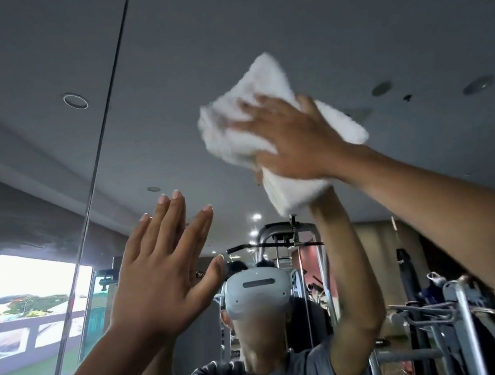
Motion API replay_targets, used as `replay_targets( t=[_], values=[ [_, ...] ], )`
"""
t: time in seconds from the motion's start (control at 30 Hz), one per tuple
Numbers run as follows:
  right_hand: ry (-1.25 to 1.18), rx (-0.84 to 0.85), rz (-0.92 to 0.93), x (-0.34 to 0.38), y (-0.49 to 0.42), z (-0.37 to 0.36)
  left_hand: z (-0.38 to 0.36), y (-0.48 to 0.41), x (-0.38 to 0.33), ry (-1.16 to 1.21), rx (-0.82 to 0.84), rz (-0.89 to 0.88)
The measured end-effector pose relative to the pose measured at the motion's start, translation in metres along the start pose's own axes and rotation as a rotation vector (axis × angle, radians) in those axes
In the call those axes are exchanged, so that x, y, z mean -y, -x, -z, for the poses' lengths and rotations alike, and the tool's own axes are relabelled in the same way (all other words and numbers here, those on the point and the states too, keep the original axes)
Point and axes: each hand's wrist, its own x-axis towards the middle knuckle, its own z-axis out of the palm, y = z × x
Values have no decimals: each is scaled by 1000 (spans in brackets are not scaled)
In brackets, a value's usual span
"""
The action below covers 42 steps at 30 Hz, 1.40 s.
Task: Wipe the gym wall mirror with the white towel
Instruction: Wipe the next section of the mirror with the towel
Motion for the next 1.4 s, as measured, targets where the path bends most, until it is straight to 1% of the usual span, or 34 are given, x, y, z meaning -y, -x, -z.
replay_targets(
  t=[0.03,0.07,0.1,0.13,0.17,0.2,0.27,0.3,0.33,0.37,0.4,0.43,0.5,0.57,0.63,0.67,0.7,0.73,0.77,0.8,0.83,0.9,0.93,0.97,1.0,1.1,1.17,1.23,1.27,1.3,1.33,1.37,1.4],
  values=[
    [-8,24,145,-7,13,1,0,0,0,-3,-3,0],
    [-11,32,229,-20,24,2,1,-1,0,-7,-7,-2],
    [0,26,244,-37,30,2,0,-1,-1,-14,-12,-6],
    [11,6,194,-56,32,2,-1,-1,-1,-19,-15,-11],
    [-1,-13,75,-74,29,4,-3,0,-1,-22,-18,-11],
    [-29,-33,-117,-84,22,6,-4,2,0,-21,-20,-3],
    [-78,-69,-574,-85,-8,10,-5,4,2,-22,-29,2],
    [-78,-86,-734,-76,-26,11,-5,4,2,-28,-32,-7],
    [-72,-92,-824,-61,-44,11,-4,5,2,-38,-31,-18],
    [-72,-98,-842,-45,-61,9,-4,5,3,-42,-29,-22],
    [-67,-97,-792,-30,-73,8,-3,7,3,-38,-27,-13],
    [-55,-92,-685,-13,-81,4,-2,10,3,-34,-27,7],
    [-18,-60,-405,19,-81,1,-1,18,5,-41,-27,48],
    [13,0,-118,41,-59,3,0,24,6,-53,-28,58],
    [-15,41,175,50,-21,-1,0,27,6,-42,-38,54],
    [-27,64,282,46,-1,-3,-1,28,7,-38,-47,52],
    [-21,83,335,32,12,-2,-2,28,7,-39,-57,53],
    [0,91,319,13,17,2,-3,30,7,-41,-63,51],
    [13,90,231,-5,15,6,-4,31,7,-40,-66,46],
    [-3,70,82,-16,8,9,-4,32,7,-37,-71,42],
    [-38,25,-103,-17,-3,11,-5,32,8,-39,-75,41],
    [-83,-86,-451,7,-32,5,-4,32,8,-48,-70,47],
    [-84,-127,-552,26,-44,1,-3,32,7,-46,-65,49],
    [-78,-149,-578,47,-54,-4,-3,33,8,-44,-62,48],
    [-78,-150,-532,69,-58,-7,-2,36,9,-45,-56,45],
    [-49,-83,-241,108,-43,-9,-2,50,13,-55,-60,20],
    [-44,-29,-56,106,-17,-10,-1,61,17,-53,-78,-1],
    [-54,3,147,88,13,-10,-1,68,19,-51,-91,-15],
    [-29,16,200,71,24,-9,-1,70,19,-47,-96,-18],
    [-7,24,176,51,29,-8,-1,71,18,-44,-95,-19],
    [-3,14,64,34,30,-5,-2,71,17,-43,-90,-18],
    [-16,-18,-118,23,26,-4,-2,71,17,-45,-83,-17],
    [-31,-58,-339,21,17,-4,-2,71,17,-47,-78,-15]
  ],
)
